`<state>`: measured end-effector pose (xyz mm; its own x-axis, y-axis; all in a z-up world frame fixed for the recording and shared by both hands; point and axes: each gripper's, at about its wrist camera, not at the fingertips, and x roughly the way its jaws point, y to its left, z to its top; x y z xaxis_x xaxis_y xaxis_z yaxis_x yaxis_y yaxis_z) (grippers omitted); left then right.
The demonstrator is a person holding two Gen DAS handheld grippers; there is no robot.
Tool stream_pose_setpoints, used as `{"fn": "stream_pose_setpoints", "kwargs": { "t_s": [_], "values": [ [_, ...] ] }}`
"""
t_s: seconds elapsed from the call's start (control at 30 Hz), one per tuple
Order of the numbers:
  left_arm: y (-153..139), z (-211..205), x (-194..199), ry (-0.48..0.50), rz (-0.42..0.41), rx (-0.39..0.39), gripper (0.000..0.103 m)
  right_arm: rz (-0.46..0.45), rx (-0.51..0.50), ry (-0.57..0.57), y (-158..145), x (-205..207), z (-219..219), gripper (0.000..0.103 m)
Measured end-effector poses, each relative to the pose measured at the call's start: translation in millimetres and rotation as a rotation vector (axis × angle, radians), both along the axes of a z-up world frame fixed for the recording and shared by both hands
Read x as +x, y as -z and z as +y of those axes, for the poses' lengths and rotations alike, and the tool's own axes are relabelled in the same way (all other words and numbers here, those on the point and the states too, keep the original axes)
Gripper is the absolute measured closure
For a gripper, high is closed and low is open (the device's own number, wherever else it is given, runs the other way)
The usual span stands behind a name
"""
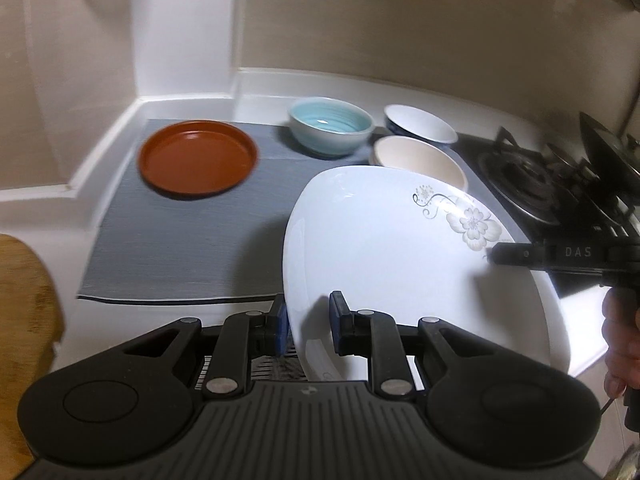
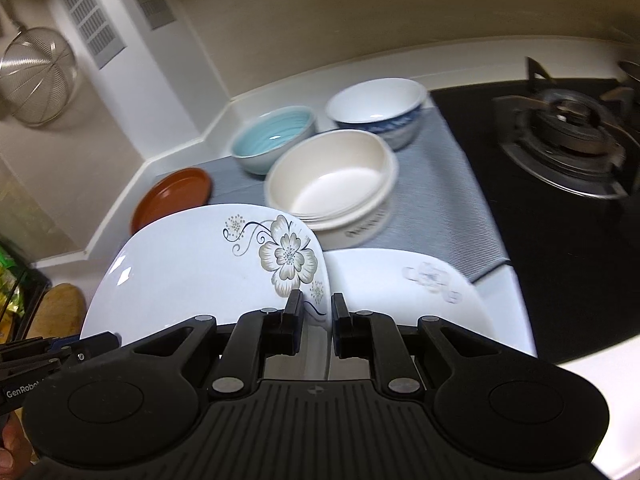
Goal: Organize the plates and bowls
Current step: 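Carry the lifted plate with both grippers toward the other white plate, then hold the plate with both grippers and position it above the other white plate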
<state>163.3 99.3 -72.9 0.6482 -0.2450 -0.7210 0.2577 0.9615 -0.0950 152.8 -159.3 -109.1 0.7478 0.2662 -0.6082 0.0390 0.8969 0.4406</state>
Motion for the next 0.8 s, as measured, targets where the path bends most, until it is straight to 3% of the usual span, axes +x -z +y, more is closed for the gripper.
{"fn": "stream_pose_setpoints", "kwargs": {
  "t_s": [0.33,0.8],
  "values": [
    [12.4,-35.9,2.8,0.071,0.022,0.017,0.079,0.032,-0.009,0.063,17.4,-12.8,-31.8,0.087],
    [22.0,-49.3,4.8,0.102,0.058,0.024,0.078,0.048,-0.018,0.078,26.3,-19.5,-43.9,0.087]
  ]
}}
